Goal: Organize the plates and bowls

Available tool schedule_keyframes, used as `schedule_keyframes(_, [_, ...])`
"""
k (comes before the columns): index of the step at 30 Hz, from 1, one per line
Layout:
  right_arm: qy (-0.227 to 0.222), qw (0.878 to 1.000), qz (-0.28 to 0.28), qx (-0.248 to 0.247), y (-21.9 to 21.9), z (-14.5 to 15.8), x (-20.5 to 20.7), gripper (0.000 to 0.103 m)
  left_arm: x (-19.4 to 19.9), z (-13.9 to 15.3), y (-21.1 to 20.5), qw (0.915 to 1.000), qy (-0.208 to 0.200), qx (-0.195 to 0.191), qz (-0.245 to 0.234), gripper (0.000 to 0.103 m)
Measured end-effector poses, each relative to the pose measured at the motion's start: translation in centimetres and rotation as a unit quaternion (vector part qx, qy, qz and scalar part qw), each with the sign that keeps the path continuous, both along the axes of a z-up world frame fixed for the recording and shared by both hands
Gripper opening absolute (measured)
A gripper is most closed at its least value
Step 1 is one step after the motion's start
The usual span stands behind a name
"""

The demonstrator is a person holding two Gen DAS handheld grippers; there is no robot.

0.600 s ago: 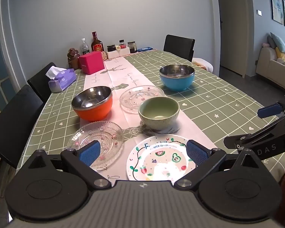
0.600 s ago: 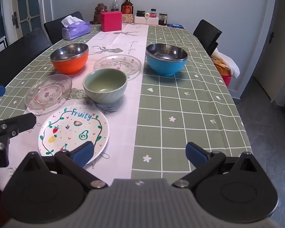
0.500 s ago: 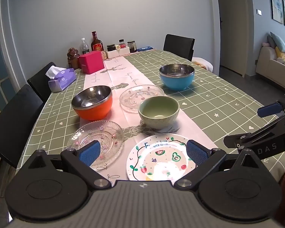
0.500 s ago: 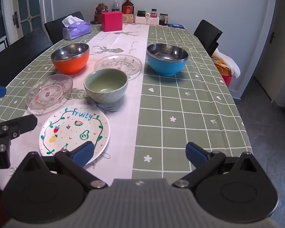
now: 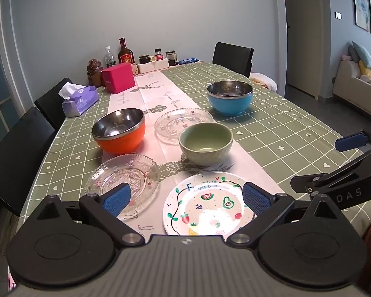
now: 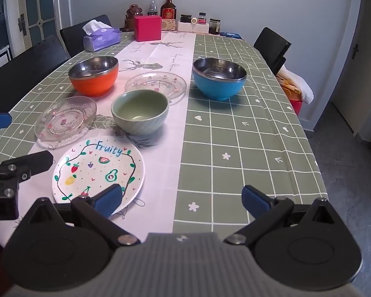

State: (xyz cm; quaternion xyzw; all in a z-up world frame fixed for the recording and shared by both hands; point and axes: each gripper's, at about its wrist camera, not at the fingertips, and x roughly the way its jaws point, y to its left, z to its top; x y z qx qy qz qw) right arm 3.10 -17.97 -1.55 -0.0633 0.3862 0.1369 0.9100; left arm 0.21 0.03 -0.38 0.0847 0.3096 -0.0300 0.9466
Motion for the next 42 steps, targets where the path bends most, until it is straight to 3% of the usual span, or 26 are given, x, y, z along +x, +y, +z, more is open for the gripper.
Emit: schedule_keyframes(42, [-0.009, 0.999, 0.013, -0.03, 1.1, 0.0, -0.2, 0.1, -0.2, 0.4, 0.2, 0.9999, 0.001, -0.016, -0.004, 0.103])
